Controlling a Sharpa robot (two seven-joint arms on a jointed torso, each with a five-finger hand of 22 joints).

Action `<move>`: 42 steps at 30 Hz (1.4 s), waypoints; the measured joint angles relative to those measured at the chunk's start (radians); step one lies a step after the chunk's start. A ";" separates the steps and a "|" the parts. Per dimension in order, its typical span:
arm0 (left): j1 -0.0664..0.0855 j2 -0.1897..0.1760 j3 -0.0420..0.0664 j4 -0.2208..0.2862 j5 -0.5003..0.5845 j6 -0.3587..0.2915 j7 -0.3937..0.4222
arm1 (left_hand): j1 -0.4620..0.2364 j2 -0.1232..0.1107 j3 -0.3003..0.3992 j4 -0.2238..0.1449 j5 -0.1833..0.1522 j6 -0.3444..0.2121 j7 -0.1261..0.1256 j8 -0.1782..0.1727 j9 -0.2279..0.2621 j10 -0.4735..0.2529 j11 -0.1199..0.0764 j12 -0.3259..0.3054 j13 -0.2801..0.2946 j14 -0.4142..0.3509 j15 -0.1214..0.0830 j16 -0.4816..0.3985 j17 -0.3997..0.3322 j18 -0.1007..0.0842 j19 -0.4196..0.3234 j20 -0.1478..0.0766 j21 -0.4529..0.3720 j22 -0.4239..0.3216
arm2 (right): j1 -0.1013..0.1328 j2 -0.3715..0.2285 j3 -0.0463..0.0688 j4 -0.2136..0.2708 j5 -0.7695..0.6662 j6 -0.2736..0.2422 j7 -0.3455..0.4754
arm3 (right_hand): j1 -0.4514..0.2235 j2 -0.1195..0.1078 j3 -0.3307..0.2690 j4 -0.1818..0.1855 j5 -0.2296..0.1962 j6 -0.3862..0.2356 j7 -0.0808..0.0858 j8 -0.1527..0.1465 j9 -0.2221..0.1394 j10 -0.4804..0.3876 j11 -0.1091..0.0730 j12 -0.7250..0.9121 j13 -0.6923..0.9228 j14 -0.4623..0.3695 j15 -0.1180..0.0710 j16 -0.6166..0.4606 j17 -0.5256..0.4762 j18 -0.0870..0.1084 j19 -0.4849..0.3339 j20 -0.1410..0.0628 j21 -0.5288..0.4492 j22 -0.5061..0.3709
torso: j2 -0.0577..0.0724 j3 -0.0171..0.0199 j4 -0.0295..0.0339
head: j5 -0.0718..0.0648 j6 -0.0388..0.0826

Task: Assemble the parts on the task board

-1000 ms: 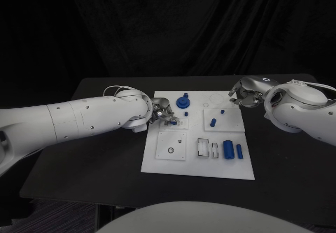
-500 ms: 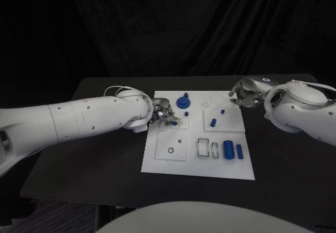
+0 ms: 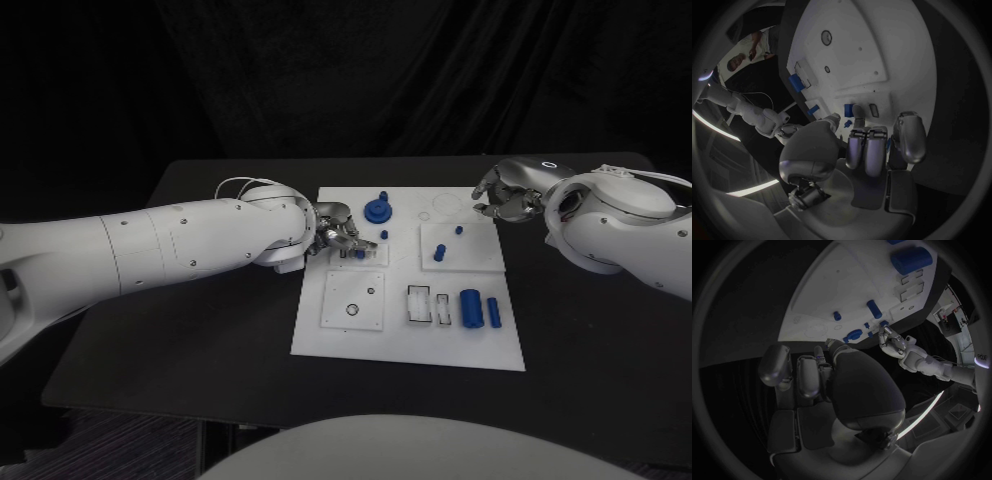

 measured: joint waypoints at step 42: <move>-0.003 -0.019 -0.001 0.031 0.000 -0.020 -0.002 | 0.069 0.031 -0.027 -0.060 0.071 0.003 0.003 -0.020 -0.001 0.000 0.000 0.000 0.000 0.000 0.000 0.000 0.000 0.000 0.002 0.002 -0.004 0.001 | -0.003 -0.003 0.000 0.000 0.004 0.006 -0.003 | 0.000 0.000 0.000 0.000 0.000 0.000 0.000 0.000 -0.001 0.000 0.000 -0.006 0.000 -0.004 0.004 -0.007 -0.005 0.000 -0.004 0.004 -0.006 0.000 | -0.001 0.0000 0.0003 | -0.001 0.000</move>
